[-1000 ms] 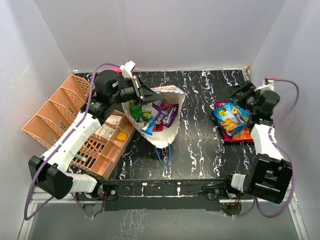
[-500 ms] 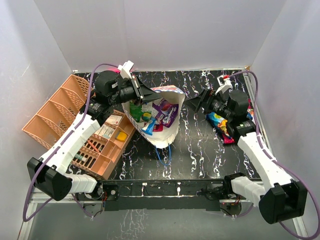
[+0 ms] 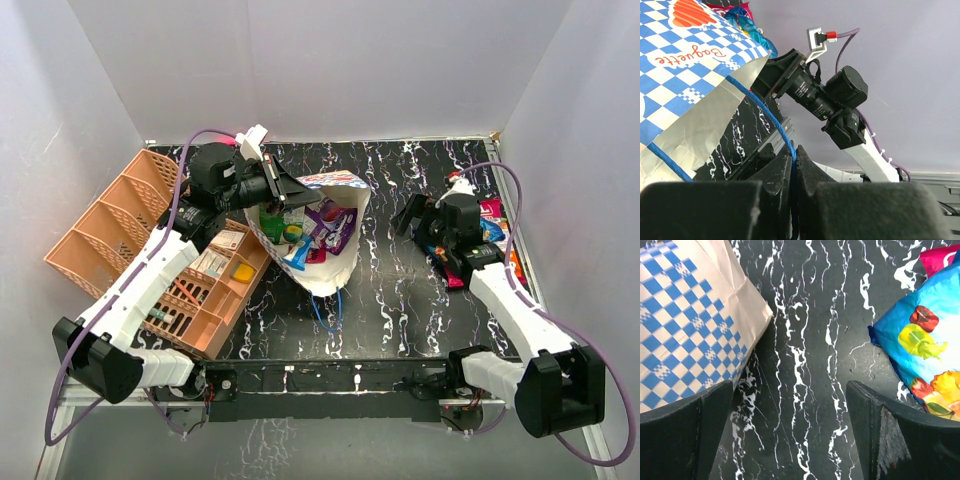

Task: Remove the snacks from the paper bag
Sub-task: Pick up the snack from the paper bag.

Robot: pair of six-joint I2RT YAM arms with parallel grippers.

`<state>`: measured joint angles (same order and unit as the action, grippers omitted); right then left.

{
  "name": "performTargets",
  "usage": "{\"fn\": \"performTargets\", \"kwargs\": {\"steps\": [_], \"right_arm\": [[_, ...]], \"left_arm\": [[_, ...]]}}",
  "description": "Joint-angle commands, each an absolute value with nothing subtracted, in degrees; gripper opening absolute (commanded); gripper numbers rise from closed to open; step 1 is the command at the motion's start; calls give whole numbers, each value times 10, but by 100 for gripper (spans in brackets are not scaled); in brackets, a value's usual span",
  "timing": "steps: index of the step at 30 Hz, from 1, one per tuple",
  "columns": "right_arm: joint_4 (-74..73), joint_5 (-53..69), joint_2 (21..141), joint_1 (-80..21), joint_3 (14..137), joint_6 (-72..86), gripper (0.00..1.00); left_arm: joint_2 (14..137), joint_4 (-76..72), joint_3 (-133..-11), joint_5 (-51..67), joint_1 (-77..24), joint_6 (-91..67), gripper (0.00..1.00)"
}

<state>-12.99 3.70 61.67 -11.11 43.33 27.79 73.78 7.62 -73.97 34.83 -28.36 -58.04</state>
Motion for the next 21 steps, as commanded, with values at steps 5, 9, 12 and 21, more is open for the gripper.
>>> {"fn": "performTargets", "kwargs": {"steps": [5, 9, 12, 21], "right_arm": [[-63, 309, 549, -110, 484, 214, 99], [-2, 424, 541, -137, 503, 230, 97], [2, 431, 561, -213, 530, 220, 95], [96, 317, 581, -416, 507, 204, 94]], "left_arm": [[718, 75, -746, 366, -286, -566, 0], [721, 74, -752, 362, -286, -568, 0], [719, 75, -756, 355, -285, -567, 0], [706, 71, -744, 349, -286, -567, 0]]}}
